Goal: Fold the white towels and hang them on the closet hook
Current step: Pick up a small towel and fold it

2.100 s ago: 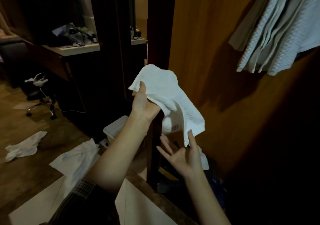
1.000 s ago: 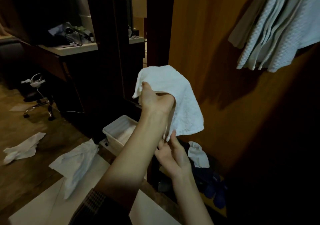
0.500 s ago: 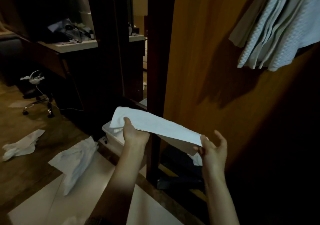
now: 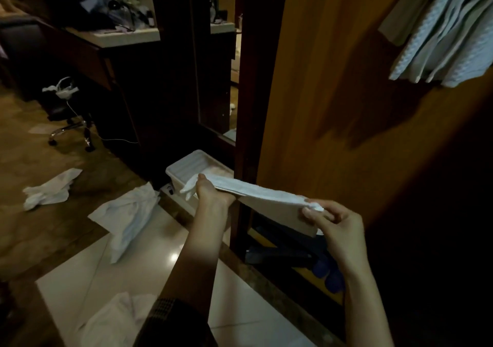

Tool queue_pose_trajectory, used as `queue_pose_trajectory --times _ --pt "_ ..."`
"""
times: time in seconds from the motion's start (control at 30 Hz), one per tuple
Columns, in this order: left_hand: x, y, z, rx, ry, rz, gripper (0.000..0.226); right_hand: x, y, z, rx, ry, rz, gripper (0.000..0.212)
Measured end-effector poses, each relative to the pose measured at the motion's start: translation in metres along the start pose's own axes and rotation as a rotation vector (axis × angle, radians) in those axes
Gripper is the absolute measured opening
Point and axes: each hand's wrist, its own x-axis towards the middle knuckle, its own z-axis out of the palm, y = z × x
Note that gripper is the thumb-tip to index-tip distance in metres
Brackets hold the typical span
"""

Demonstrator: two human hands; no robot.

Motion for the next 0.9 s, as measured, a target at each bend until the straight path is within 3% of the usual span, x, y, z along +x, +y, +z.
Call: queue_pose_trajectory --times 0.1,0.17,0.2,0.27,0.3,0.33,0.4,0.47,0.5,0.63,0.77,0.9 --pt "0.004 0.004 -0.004 -0.094 -0.083 -0.208 0.067 -0.001 0.000 0.002 -0.307 0.158 -0.085 0.009" --pt "0.004 0.006 -0.003 -0.084 -0.067 -0.210 0.065 0.000 -0.001 -0.001 -0.386 0.100 -0.169 0.009" --pt "0.002 0.006 -0.001 -0.054 -0.060 -0.174 0.061 0.002 -0.002 -0.005 -0.337 -0.055 -0.146 0.010" --pt "0.003 0.005 0.004 0.071 -0.058 -0.090 0.049 0.002 -0.003 -0.014 -0.183 -0.520 0.038 0.016" --pt "0.004 0.004 0.007 0.083 -0.111 -0.102 0.045 0.002 0.000 -0.016 -0.124 -0.681 0.130 0.023" --pt "0.002 0.002 0.010 0.111 -0.177 -0.128 0.043 0.002 0.006 -0.016 -0.079 -0.728 0.171 0.027" --pt "-0.001 -0.003 0.016 0.242 -0.321 -0.166 0.038 0.004 0.020 -0.008 -0.015 -0.514 0.145 0.030" --pt "-0.008 -0.009 0.020 0.387 -0.414 -0.185 0.036 0.009 0.034 0.003 0.025 -0.261 0.173 0.050" --pt "-0.010 -0.010 0.021 0.441 -0.431 -0.202 0.037 0.011 0.040 0.007 0.087 -0.232 0.222 0.061" --pt "-0.018 -0.007 0.024 0.545 -0.505 -0.302 0.042 0.017 0.059 0.011 0.404 -0.329 0.318 0.059" --pt "-0.022 0.001 0.026 0.572 -0.566 -0.273 0.044 0.023 0.065 0.003 0.414 -0.303 0.203 0.044" --pt "-0.022 0.001 0.023 0.618 -0.608 -0.202 0.042 0.020 0.052 -0.006 0.430 -0.326 0.231 0.063"
